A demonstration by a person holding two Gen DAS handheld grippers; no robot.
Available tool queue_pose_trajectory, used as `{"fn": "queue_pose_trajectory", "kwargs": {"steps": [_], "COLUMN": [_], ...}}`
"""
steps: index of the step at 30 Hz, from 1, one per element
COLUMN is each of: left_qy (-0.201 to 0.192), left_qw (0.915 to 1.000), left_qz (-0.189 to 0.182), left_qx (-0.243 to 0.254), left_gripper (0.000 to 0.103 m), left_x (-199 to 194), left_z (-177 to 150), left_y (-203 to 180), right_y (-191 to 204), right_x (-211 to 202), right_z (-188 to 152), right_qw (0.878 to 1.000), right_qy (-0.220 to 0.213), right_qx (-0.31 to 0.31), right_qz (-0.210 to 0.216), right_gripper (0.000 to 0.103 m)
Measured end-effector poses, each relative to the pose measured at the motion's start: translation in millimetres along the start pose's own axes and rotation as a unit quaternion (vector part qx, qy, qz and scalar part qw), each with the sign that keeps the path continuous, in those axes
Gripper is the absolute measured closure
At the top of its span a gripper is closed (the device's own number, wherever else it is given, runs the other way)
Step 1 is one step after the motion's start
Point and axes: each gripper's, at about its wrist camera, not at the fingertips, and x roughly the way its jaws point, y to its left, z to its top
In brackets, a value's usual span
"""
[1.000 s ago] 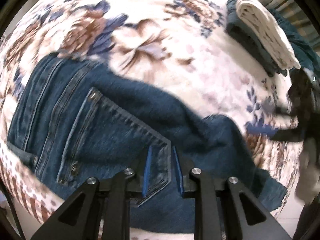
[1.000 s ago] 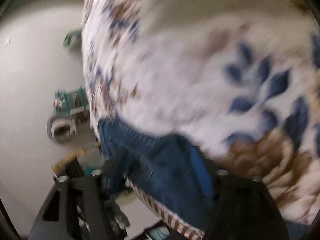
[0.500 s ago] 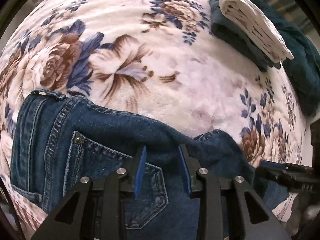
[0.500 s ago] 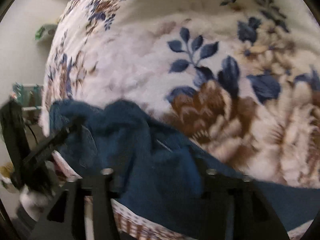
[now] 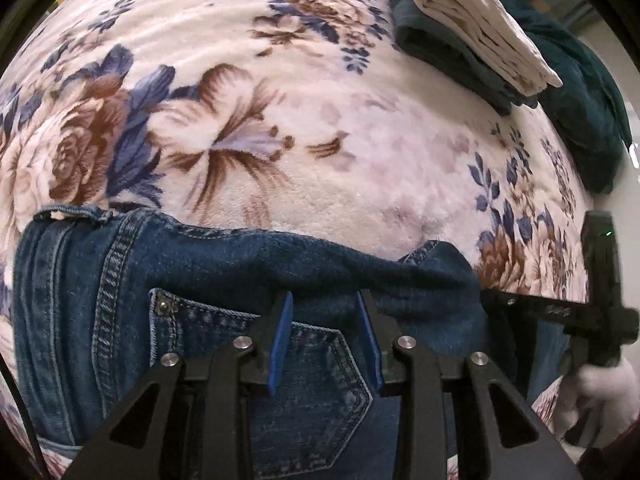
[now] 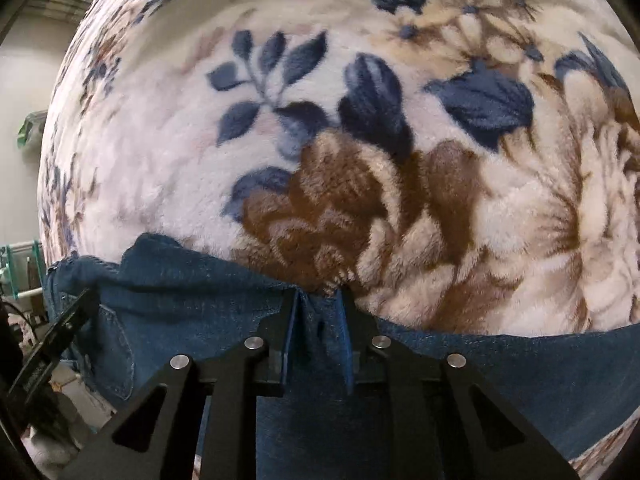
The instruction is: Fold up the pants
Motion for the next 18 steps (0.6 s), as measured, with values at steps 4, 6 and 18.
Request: {"fn": "queue_pose_trajectory", "kwargs": {"steps": [4, 6, 18], "left_qy": [-0.014, -0.031, -0.023], "left_qw": [0.9997, 0.9990, 0.9946], "left_qz": [0.013, 0.021, 0.045], "left_qx": [0.014, 0.024, 0.091], "left_gripper": [0.065, 0.050, 0.006], "left_x": [-19, -32, -25], "left_z": [-9, -18, -92], "left_y": [-12, -25, -198], "right_y": [-23, -50, -363], "right_x": [-63, -101, -197], "right_z": [-21, -47, -267], "right_qw": [0.994, 0.982, 0.869], "right_qy": [-0.059, -0.124, -0.284], "right_qx": [0.031, 0.065, 0.403], "right_qz": [0.089, 0.129, 0.044], "right_gripper": [0.018, 0.012, 0.009]}}
